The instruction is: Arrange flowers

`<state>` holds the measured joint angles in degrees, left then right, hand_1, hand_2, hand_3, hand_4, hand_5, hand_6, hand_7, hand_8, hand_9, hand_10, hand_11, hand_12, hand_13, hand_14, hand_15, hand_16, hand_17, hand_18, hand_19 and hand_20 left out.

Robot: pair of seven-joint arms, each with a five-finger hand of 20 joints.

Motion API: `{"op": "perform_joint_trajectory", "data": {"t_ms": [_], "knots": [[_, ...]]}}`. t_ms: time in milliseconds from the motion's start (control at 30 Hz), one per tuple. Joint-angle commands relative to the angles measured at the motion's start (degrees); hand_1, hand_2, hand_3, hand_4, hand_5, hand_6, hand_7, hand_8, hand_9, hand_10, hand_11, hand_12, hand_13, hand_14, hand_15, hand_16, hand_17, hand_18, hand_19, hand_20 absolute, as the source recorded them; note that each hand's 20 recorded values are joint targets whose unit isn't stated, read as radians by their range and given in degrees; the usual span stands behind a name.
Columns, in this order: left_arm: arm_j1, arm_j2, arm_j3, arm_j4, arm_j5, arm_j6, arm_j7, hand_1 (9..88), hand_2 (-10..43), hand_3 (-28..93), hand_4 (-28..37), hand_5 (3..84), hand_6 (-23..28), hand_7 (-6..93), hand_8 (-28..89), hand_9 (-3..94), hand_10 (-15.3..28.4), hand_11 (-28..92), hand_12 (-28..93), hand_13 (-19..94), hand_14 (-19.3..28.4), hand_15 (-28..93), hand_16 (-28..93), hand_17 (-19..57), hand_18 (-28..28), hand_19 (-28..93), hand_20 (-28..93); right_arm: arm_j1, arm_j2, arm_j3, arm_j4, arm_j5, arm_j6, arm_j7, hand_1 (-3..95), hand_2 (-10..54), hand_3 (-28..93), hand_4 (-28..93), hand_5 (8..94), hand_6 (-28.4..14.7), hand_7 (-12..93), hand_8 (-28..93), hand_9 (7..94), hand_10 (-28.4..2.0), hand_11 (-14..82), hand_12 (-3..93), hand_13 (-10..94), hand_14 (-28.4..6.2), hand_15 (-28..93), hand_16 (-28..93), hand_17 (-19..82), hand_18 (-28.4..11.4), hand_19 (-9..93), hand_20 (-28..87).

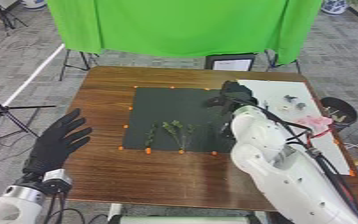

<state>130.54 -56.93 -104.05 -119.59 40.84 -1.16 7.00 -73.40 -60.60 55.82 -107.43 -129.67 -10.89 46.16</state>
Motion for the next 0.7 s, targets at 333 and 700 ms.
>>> {"op": "perform_joint_trajectory", "data": {"t_ms": [333, 700], "knots": [[0.90, -0.28, -0.39, -0.24, 0.10, -0.37, -0.09, 24.5, -3.4, 71, -28.3, 25.4, 3.6, 18.8, -11, 22.0, 11.4, 19, 17, 18, 16.3, 32, 0, -9.7, 21.8, 40, 10, -0.20, 10.08, 2.95, 7.17, 0.67, -9.74, 7.25, 16.0, -9.5, 68, -28, 51.8, -9.7, 24, -9, 50.8, -17.3, 64.4, 47.0, 52, -16.0, 83, 33, 17, -25.5, 73, 38], [0.56, -0.12, -0.31, 0.06, 0.06, -0.57, -0.50, 24.5, -3.3, 71, -28.3, 25.4, 3.5, 18.8, -11, 22.0, 11.4, 18, 18, 18, 16.3, 32, 0, -9.7, 21.8, 40, 10, 0.21, 10.22, 1.49, 11.08, -0.38, -7.02, 6.03, 15.0, -9.5, 70, -28, 55.6, -7.4, 27, -10, 55.2, -15.2, 65.1, 47.8, 56, -14.7, 83, 34, 19, -24.8, 74, 38]]}}
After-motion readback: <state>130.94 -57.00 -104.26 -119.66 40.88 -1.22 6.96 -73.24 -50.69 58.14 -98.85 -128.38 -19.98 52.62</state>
